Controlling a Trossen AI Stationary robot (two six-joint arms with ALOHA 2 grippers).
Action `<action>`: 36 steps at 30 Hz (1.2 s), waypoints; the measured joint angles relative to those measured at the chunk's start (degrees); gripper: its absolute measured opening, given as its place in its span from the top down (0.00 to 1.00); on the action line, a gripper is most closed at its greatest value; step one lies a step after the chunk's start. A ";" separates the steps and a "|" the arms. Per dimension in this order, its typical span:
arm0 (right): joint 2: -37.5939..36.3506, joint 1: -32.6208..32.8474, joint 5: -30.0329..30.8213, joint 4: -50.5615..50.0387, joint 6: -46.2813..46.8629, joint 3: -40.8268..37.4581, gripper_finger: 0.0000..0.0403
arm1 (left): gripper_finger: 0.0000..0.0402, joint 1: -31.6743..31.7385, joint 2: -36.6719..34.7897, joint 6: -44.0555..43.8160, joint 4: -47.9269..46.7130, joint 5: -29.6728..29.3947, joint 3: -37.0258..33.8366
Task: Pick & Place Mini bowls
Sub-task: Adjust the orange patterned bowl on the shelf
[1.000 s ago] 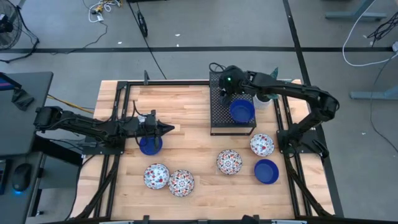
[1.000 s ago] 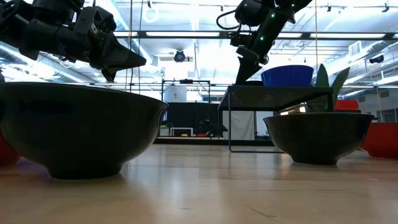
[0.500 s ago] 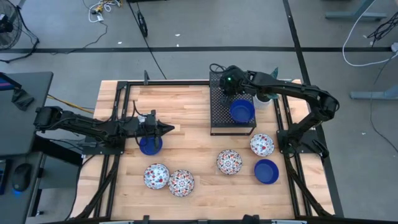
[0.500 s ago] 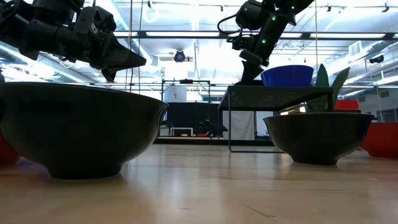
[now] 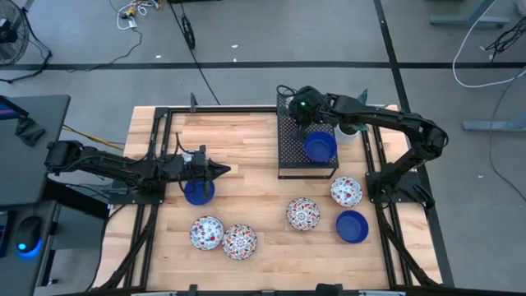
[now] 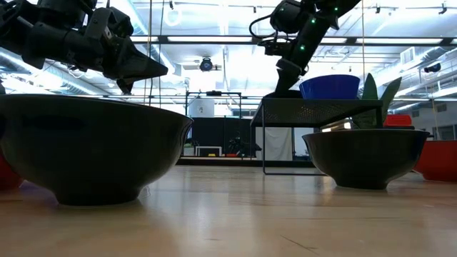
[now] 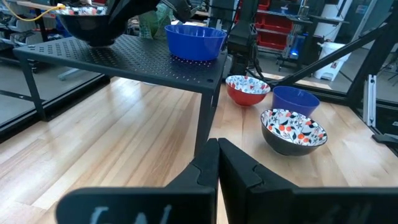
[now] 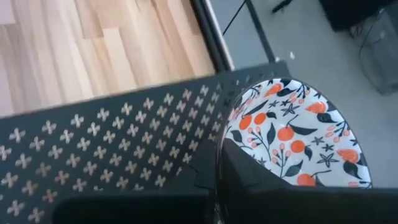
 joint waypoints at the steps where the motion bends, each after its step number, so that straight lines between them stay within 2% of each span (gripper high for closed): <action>1: 0.00 -0.10 0.00 0.76 -0.43 0.00 0.98 | 0.98 0.00 0.00 0.00 0.00 0.02 0.00; 9: 0.00 -2.45 0.07 6.81 -1.00 -0.27 0.98 | 0.98 0.00 0.00 -0.03 -0.39 0.02 0.00; 16: 0.00 -3.24 -1.00 14.00 -3.17 -5.21 0.98 | 0.98 0.00 0.00 -0.09 -0.44 0.02 0.00; 27: 0.00 -3.24 -1.53 14.33 -3.70 -5.73 0.95 | 0.98 0.00 0.00 -0.09 -0.44 0.04 0.00; 36: 0.00 -3.24 -4.48 14.33 -3.70 -5.73 0.95 | 0.98 0.00 0.00 -0.09 -0.44 0.04 0.00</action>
